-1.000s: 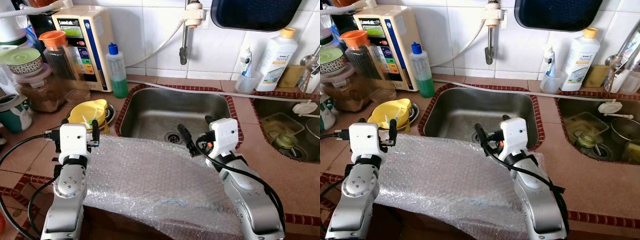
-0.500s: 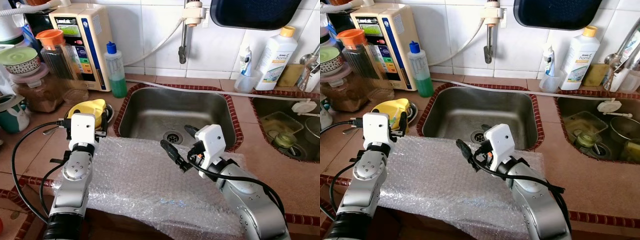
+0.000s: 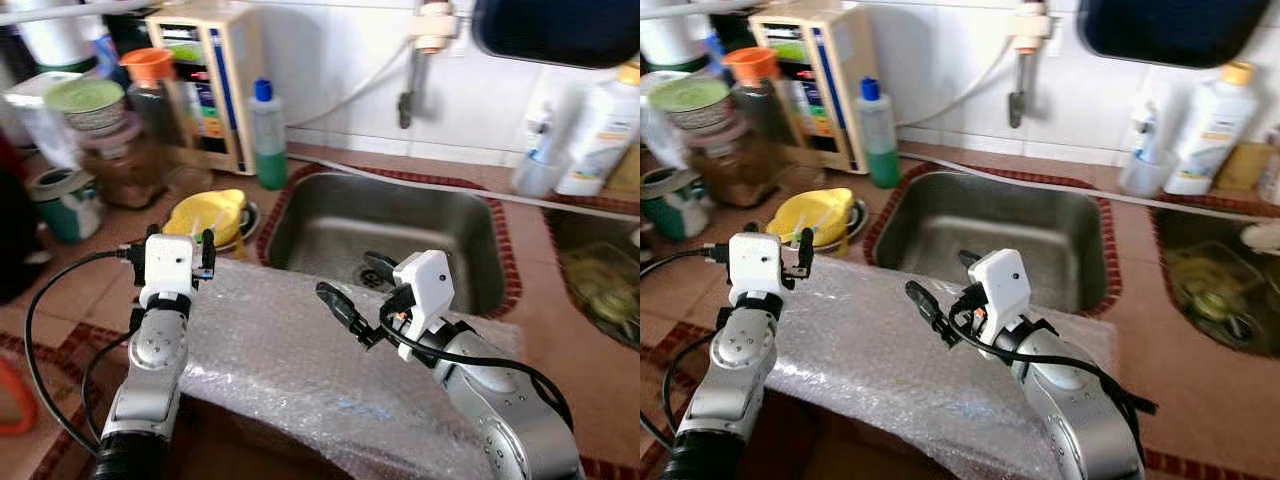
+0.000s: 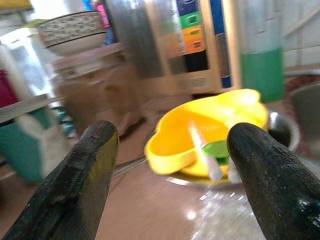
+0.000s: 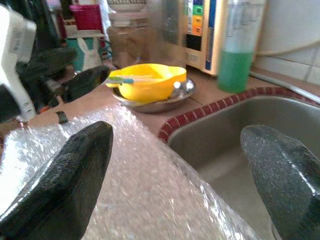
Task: Kitchen organization
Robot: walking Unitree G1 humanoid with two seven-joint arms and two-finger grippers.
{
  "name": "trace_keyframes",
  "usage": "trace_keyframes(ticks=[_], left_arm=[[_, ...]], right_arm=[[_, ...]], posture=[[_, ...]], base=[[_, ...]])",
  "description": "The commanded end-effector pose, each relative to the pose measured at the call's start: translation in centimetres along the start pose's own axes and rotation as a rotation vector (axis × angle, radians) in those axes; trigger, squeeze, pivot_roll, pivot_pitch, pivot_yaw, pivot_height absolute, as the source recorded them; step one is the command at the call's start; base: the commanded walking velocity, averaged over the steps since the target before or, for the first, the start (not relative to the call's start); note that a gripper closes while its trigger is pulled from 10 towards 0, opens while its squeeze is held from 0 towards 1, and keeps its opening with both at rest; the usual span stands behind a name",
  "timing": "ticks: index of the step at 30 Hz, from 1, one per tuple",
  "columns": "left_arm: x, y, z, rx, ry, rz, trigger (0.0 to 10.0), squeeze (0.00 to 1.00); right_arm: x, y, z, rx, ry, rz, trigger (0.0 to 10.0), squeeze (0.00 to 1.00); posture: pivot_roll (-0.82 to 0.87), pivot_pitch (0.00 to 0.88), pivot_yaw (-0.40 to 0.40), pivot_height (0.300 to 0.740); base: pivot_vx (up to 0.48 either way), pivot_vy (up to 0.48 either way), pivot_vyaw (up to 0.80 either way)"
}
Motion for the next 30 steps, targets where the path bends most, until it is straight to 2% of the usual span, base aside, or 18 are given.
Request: trace_keyframes(ticks=[1, 8, 11, 17, 22, 25, 30], left_arm=[[0.8, 0.7, 0.1, -0.03, 0.033, 0.011, 10.0, 0.0], [1.4, 0.9, 0.3, -0.052, 0.058, 0.018, 10.0, 0.0], [1.2, 1.0, 0.4, -0.055, 0.045, 0.01, 10.0, 0.0], [0.9, 2.5, 0.9, -0.131, 0.023, -0.014, 10.0, 0.0], [0.6, 3.0, 1.6, -0.148, 0.013, -0.015, 10.0, 0.0], [0.3, 3.2, 2.3, -0.155, -0.003, -0.008, 10.0, 0.0], [0.0, 2.2, 2.8, -0.118, 0.0, 0.015, 10.0, 0.0]], right_arm=[[0.1, 0.6, 0.0, -0.027, 0.003, 0.015, 10.0, 0.0], [-0.2, 1.1, 0.2, -0.054, -0.02, 0.029, 10.0, 0.0], [0.0, 1.5, 0.2, -0.102, -0.023, -0.036, 10.0, 0.0], [-0.3, 2.3, 0.1, -0.182, -0.025, -0.069, 10.0, 0.0], [-0.7, 2.7, 0.0, -0.203, -0.053, -0.088, 10.0, 0.0], [-0.8, 2.2, -0.2, -0.145, -0.06, -0.036, 10.0, 0.0], [-0.7, 1.0, -0.7, -0.062, -0.053, -0.023, 10.0, 0.0]], posture=[[0.02, 0.0, 0.035, 0.74], [0.02, 0.0, 0.031, 0.74], [0.01, 0.0, 0.031, 0.74], [0.01, 0.0, 0.031, 0.74], [0.01, 0.0, 0.025, 0.74], [-0.01, 0.0, 0.023, 0.74], [-0.02, 0.0, 0.026, 0.74]], base=[[0.0, 0.0, 0.0], [0.0, 0.0, 0.0], [0.0, 0.0, 0.0], [0.0, 0.0, 0.0], [0.0, 0.0, 0.0], [0.0, 0.0, 0.0], [0.0, 0.0, 0.0]])
Point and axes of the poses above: a point about 5 cm out from each wrist's last joint towards the gripper, its own z axis pointing out of the wrist towards the gripper, its own x axis along the axis of the wrist's last joint, y = z × x, the point moved 4 cm from there along z, pointing out of the wrist towards the gripper, and after that the axes turned 14 degrees about -z, right-handed, at the moved point
